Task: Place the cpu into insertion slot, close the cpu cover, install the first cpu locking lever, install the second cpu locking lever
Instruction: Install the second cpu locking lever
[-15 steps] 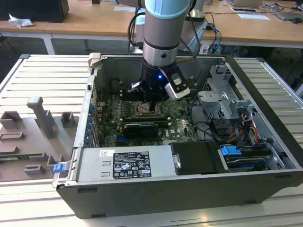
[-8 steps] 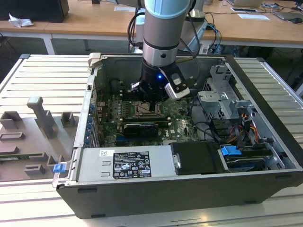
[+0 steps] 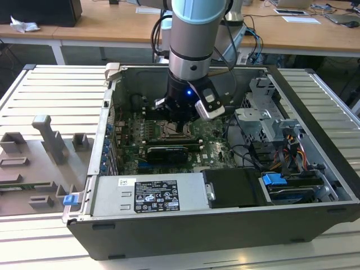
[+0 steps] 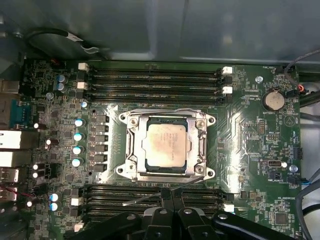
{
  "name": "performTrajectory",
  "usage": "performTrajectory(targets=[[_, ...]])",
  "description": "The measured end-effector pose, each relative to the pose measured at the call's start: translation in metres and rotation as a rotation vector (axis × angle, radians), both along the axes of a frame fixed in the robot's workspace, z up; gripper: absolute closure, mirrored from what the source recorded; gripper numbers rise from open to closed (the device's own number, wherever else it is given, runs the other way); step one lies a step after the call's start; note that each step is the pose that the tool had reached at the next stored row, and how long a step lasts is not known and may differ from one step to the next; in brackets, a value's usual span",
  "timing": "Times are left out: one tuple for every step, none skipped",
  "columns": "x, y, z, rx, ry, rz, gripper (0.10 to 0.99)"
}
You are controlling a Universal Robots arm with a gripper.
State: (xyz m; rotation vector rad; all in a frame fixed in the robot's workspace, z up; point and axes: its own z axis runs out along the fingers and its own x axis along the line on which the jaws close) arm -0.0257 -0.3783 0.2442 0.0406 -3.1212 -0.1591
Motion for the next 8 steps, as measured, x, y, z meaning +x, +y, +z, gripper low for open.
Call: performTrajectory(targets=[[0.0000,-0.0010,-0.0005,0.004,0.0027,0.000,0.980],[-0.0004,-0.0014,-0.0008,0.006,0.0030,0.000,0.980],[-0.0016,-0.0018,-0.0012,0.011,0.0032,0.000,0.980],[-0.0030,-0.0018,-0.0013,0.014,0.0032,0.000,0.980],[-0.0043,-0.0018,-0.0014,0.016,0.0032,0.000,0.980],[-0.0067,-0.0018,-0.0015,0.020,0.0032,0.000,0.980],[-0.0079,-0.0018,-0.0016,0.024,0.0031,0.000,0.980],[-0.0090,-0.0018,-0.0018,0.028,0.0032,0.000,0.980]])
